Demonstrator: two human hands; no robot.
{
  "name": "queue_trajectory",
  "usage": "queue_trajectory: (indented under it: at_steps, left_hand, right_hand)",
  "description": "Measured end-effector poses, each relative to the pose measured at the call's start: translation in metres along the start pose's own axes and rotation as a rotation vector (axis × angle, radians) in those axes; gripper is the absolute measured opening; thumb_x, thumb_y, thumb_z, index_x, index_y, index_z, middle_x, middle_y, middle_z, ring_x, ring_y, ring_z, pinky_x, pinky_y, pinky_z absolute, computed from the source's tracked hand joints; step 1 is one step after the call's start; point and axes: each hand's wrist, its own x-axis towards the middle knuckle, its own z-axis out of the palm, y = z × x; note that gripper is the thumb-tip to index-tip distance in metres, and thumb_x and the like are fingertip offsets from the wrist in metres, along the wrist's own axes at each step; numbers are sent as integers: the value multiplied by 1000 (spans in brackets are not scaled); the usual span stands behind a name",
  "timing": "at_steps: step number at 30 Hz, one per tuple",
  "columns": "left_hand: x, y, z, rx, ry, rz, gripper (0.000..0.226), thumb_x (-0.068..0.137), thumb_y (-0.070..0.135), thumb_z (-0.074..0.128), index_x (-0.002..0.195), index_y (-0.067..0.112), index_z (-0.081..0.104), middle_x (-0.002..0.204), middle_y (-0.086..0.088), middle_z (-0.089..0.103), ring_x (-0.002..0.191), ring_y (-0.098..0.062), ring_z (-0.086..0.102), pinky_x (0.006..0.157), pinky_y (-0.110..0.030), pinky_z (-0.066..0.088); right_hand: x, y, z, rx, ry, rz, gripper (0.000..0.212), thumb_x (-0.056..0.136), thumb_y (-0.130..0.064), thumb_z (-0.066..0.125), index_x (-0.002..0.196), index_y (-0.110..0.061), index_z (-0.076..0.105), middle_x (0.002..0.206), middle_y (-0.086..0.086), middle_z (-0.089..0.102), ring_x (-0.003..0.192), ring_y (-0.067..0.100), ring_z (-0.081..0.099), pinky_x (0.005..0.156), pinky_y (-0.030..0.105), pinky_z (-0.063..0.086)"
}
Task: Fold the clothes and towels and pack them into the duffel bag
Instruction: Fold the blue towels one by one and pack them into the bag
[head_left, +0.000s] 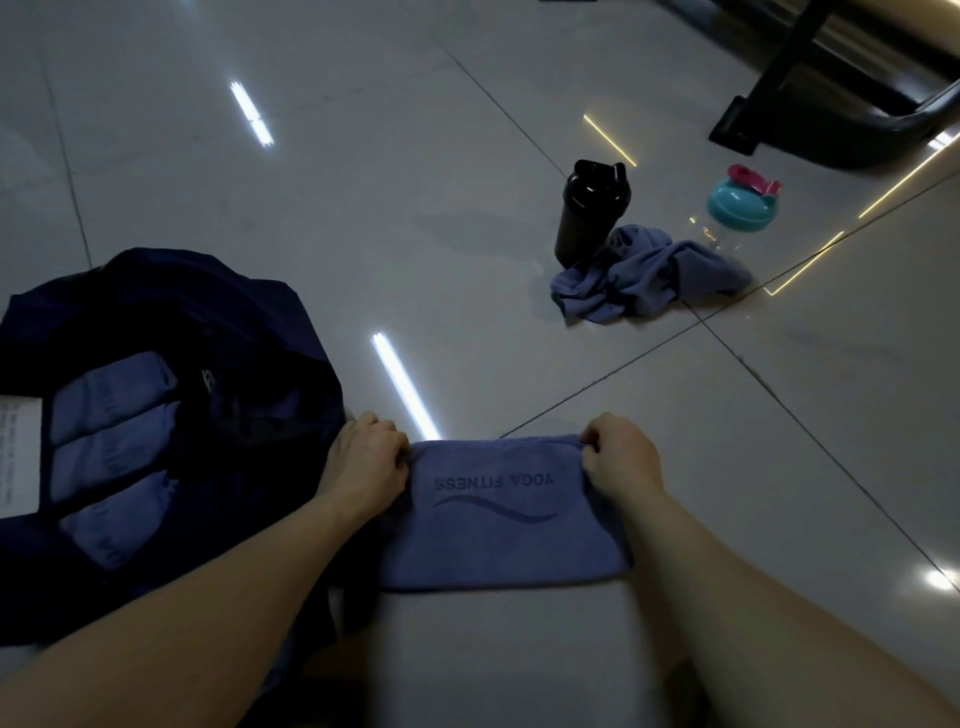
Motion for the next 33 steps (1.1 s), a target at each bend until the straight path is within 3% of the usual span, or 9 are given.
queue_trajectory:
  at_steps: [4,8,13,18,24,27,29,31,33]
  left_hand:
    - [1,-5,-7,-49,-71,-159,15,81,31,70,90,23,78,94,-2,69,103,-24,58,84,-34,52]
    - [4,0,-14,-156,-103,-286,11,80,33,71,85,25,76,97,-7,66,98,-28,63,83,-34,53]
    - [6,-3,-20,-179,-136,-313,10,85,35,61,90,28,68,102,-8,61,90,-32,64,76,-33,51]
    - [9,-5,-16,-192,-156,-340,12,91,31,57,98,26,65,112,-10,57,94,-35,64,79,-36,51]
    - [12,2,-10,-132,-126,-412,17,97,26,48,103,15,59,110,-18,60,97,-40,62,73,-37,44]
    - [2,14,-5,-2,63,-293,13,93,16,53,106,13,55,109,-17,57,99,-39,58,74,-42,40]
    - [-11,26,7,26,151,-79,29,90,21,56,117,12,57,123,-17,56,111,-39,55,88,-46,42]
    - [-26,39,23,19,127,89,49,95,34,49,138,10,51,148,-17,45,133,-36,44,109,-49,36]
    - [-38,45,41,30,50,103,66,100,46,36,154,8,36,162,-15,31,148,-32,28,122,-49,20]
  right_hand:
    - [3,11,-5,22,-36,110,18,87,-13,60,98,-17,73,107,10,72,100,33,64,83,35,50]
    - [2,12,-7,99,-41,161,7,83,-15,62,83,-22,66,98,9,71,90,32,63,75,33,48]
    - [4,12,-12,128,-52,93,8,84,-14,61,83,-22,59,92,4,64,85,30,58,69,30,40]
    - [8,13,-8,104,-71,46,8,90,-16,61,86,-22,58,97,8,66,90,32,60,73,33,43]
    - [18,10,-4,58,-103,114,7,89,-18,60,86,-24,59,99,9,69,86,31,59,70,32,44]
    - [18,3,-8,-16,-6,131,7,88,-15,57,95,-16,57,103,11,63,92,35,60,71,34,42]
    - [10,-6,-7,-60,129,52,12,87,-9,54,98,-12,55,103,13,57,89,37,58,69,37,40]
    - [-6,-17,4,-109,231,-140,13,84,-8,58,97,-8,56,100,15,54,83,37,56,66,39,42]
    - [-29,-25,28,-171,231,-333,26,80,-9,66,105,-3,63,108,18,59,90,39,60,74,43,51]
